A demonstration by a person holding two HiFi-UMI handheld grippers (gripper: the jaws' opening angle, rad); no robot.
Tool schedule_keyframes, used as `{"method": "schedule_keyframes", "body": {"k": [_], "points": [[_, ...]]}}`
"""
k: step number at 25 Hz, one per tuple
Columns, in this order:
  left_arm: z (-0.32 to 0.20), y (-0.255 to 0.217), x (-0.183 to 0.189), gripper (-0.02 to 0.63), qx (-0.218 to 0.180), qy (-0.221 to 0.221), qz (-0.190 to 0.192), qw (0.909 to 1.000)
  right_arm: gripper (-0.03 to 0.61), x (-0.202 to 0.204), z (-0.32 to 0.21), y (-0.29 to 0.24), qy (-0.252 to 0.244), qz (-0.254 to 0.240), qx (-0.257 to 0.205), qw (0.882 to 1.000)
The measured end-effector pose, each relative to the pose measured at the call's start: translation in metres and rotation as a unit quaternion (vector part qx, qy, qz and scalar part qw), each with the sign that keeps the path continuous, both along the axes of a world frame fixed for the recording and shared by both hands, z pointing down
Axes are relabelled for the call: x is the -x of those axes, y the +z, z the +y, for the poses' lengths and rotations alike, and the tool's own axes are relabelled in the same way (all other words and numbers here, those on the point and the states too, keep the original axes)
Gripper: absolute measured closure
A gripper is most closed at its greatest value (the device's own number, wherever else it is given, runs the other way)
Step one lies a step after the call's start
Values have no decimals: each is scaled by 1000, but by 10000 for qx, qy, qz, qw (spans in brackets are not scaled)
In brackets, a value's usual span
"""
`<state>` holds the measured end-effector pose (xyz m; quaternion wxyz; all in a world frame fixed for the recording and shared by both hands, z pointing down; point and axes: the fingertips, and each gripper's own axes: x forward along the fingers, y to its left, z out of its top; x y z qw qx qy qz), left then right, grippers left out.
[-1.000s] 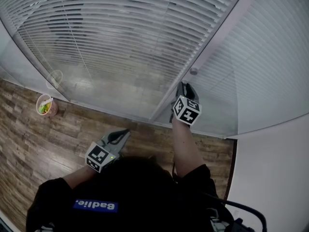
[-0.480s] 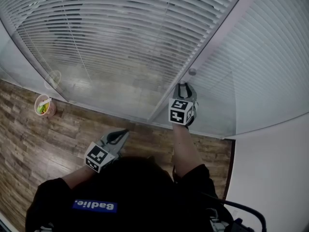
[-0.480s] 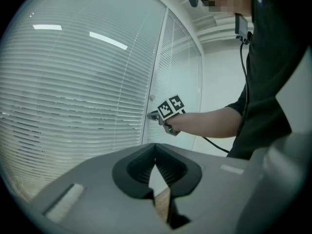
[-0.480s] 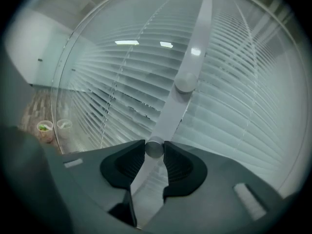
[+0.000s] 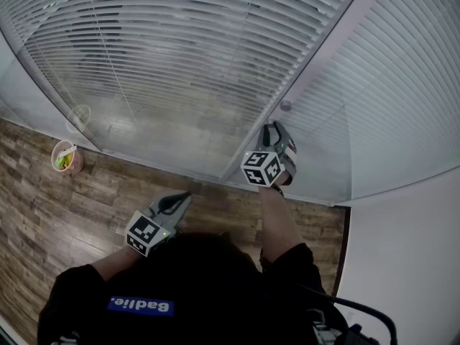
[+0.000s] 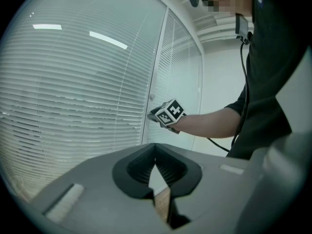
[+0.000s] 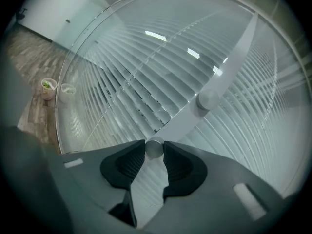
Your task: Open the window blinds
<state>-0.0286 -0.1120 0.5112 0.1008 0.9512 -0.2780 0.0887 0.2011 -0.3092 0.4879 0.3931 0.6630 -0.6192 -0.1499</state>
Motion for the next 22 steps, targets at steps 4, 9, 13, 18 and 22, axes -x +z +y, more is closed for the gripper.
{"method": "schedule_keyframes", "body": {"k": [4,9,13,18,22], "points": [[1,-5,-1,614,4,13,2,10000,454,1,1,-2,-98,523,44,9986],[1,-4,-2,614,-9,27,-13,10000,437,1,3,-2,-185,-308,-5,9994],[2,-4,-3,614,-13,37,-14,10000,403,-2,7,2,-104,-2262,-118,9740],[2,-2,-5,614,4,39,-23,10000,397,-14,8,2,249,-4848,-395,8734],[4,1,-5,614,11,46,-28,10000,399,-16,3,-3,279,-5186,-558,8527]]}}
